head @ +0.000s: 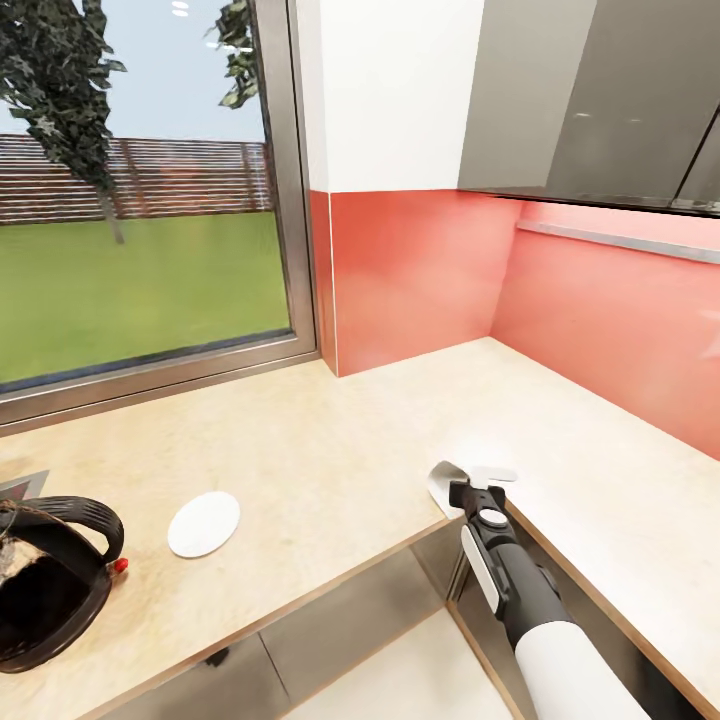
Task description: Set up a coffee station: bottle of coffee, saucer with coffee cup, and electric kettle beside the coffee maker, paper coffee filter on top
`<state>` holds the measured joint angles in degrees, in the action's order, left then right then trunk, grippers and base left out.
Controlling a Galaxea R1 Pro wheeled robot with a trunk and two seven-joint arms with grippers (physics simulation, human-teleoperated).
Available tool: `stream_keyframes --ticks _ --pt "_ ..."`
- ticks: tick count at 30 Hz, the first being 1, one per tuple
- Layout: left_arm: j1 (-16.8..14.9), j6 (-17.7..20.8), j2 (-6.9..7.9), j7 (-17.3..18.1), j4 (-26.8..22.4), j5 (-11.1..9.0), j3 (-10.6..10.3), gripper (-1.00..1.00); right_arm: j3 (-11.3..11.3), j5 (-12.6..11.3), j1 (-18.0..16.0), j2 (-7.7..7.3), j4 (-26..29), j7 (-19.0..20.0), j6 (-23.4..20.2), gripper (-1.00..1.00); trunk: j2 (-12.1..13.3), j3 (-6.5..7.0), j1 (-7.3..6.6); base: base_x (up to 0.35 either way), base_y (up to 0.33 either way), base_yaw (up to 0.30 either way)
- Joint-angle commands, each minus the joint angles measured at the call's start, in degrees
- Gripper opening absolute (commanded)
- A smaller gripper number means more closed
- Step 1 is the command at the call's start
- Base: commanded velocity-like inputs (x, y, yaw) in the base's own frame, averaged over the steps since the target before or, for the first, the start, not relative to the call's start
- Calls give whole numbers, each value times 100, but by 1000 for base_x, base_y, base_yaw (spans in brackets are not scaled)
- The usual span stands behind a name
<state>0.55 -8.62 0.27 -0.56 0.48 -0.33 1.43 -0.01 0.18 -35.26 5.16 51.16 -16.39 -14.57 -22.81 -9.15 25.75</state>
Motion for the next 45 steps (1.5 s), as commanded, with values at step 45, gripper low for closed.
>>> stream_keyframes --ticks 45 --pt "6 -34 54 12 6 -6 10 100 -544 -61 -7 85 2614 23 -1075 -100 -11 -10 3 0 0 0"
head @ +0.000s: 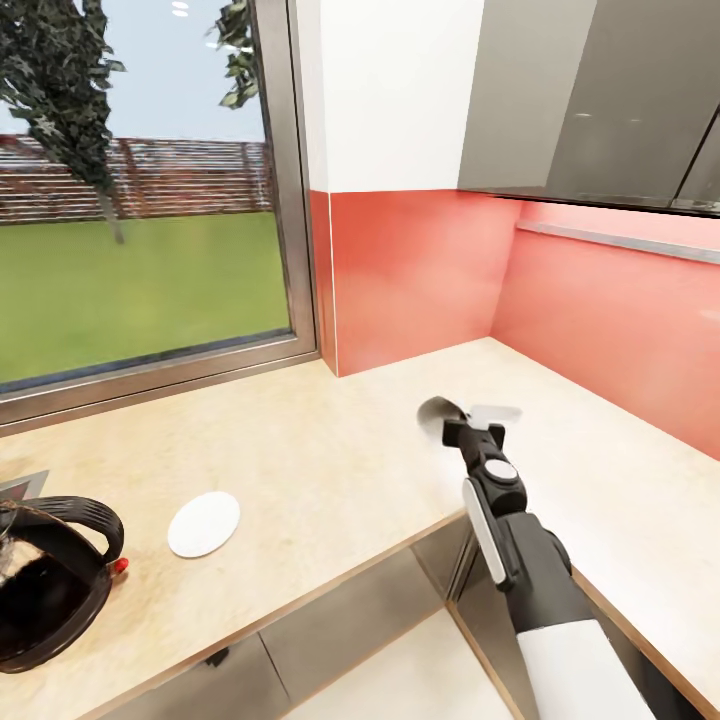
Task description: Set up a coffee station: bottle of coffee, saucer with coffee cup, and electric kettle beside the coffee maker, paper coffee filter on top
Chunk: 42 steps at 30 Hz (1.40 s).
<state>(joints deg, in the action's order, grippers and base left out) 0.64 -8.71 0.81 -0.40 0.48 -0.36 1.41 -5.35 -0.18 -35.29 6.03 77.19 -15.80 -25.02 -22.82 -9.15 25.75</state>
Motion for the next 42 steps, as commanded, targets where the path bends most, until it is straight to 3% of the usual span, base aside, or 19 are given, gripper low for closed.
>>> stream_keyframes --ticks 1,8,13,16,21,22,23,42 --pt "-2 -26 4 -4 5 -1 10 100 -50 -26 -4 -3 196 40 -56 -100 -10 -10 4 0 0 0" --pt "-2 -27 7 -4 0 -1 18 100 -331 -61 -1 1 348 263 -83 -100 -10 -10 4 0 0 0" --pt "-7 -49 -7 -4 -19 -15 20 100 -374 -562 4 -4 382 270 -104 -100 -10 -10 4 0 0 0" --pt "-11 -43 -32 -4 -43 -22 21 100 -377 -652 4 -4 479 271 -415 -100 -10 -10 4 -113 0 0" --pt "-11 -65 -51 -11 -67 -29 35 100 -378 -666 4 -5 524 271 -553 -100 -10 -10 4 -304 0 0" --pt "-11 -82 -68 -13 -82 -34 43 100 -610 -668 12 -5 511 277 -574 -100 -10 -10 4 -336 0 184" --pt "-11 -84 -66 -13 -83 -34 41 100 -628 -668 13 -5 513 276 -572 -100 -10 -10 4 -336 0 218" --pt "-20 -87 -72 -13 -92 -34 35 100 -661 -668 22 -5 508 276 -566 -100 -10 -1 4 -336 0 270"
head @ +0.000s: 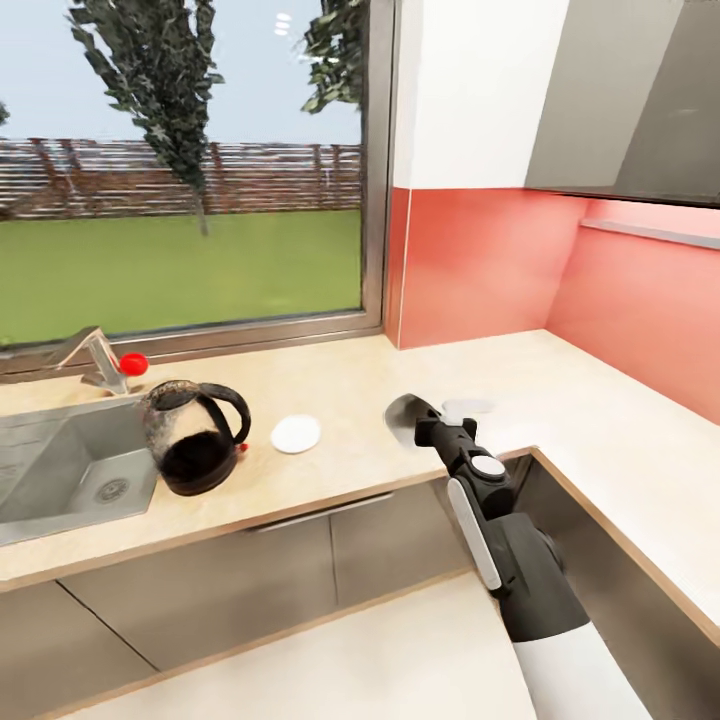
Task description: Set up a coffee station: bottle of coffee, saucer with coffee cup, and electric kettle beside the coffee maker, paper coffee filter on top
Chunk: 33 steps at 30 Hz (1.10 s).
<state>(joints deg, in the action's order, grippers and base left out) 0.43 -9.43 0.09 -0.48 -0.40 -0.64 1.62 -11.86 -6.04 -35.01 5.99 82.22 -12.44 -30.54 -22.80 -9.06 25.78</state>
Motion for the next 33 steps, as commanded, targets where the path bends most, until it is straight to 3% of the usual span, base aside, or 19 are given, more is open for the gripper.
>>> stream_keyframes --ticks 1,10,33 --pt "1 -15 0 -5 -4 -6 13 100 -9 -81 -5 -1 5 -59 -13 -100 -11 -7 0 -336 0 266" --pt "1 -15 -7 -5 -4 -6 13 100 -9 -81 -5 -1 12 -61 -13 -100 -11 41 0 -336 -26 230" --pt "1 -15 -9 -14 -13 -6 13 100 -9 -81 -5 -1 12 -57 -13 -100 -11 174 0 -313 -140 220"
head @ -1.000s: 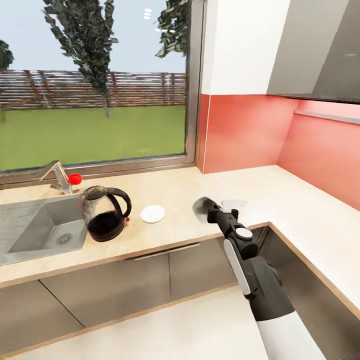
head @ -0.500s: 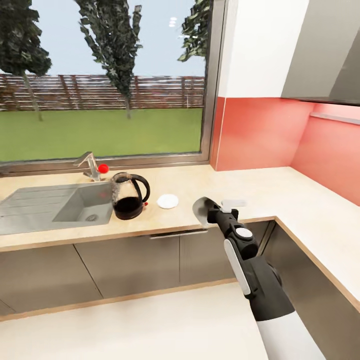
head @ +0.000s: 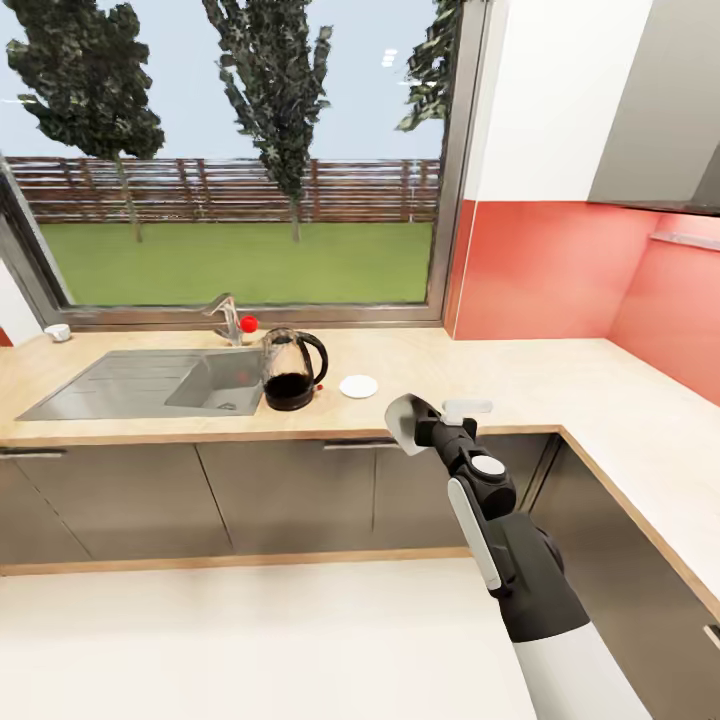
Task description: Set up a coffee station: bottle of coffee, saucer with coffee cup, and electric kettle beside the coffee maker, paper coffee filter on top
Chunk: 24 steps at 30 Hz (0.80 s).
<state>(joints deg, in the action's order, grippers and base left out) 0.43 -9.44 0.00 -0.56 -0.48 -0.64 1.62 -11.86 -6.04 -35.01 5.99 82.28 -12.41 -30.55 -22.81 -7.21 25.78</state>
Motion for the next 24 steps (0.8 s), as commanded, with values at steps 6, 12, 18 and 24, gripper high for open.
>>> stream_keyframes --ticks 6,12,18,24 --pt "1 -14 7 -6 -5 -6 15 100 -9 -82 -6 -1 -1 -60 -13 -100 -11 24 0 -235 -6 219" --pt "-11 -14 17 -6 -5 -6 14 100 -9 -82 -6 -1 -2 -60 -13 -100 -11 59 0 -26 0 219" --pt "-49 -21 53 -9 -6 -207 12 100 -12 -82 -6 -1 -3 -60 -13 -100 -11 93 0 -2 0 219" --pt "-75 -36 92 -6 -327 -640 7 100 -15 -82 -6 -1 -9 -60 -13 -100 -11 128 0 0 0 219"
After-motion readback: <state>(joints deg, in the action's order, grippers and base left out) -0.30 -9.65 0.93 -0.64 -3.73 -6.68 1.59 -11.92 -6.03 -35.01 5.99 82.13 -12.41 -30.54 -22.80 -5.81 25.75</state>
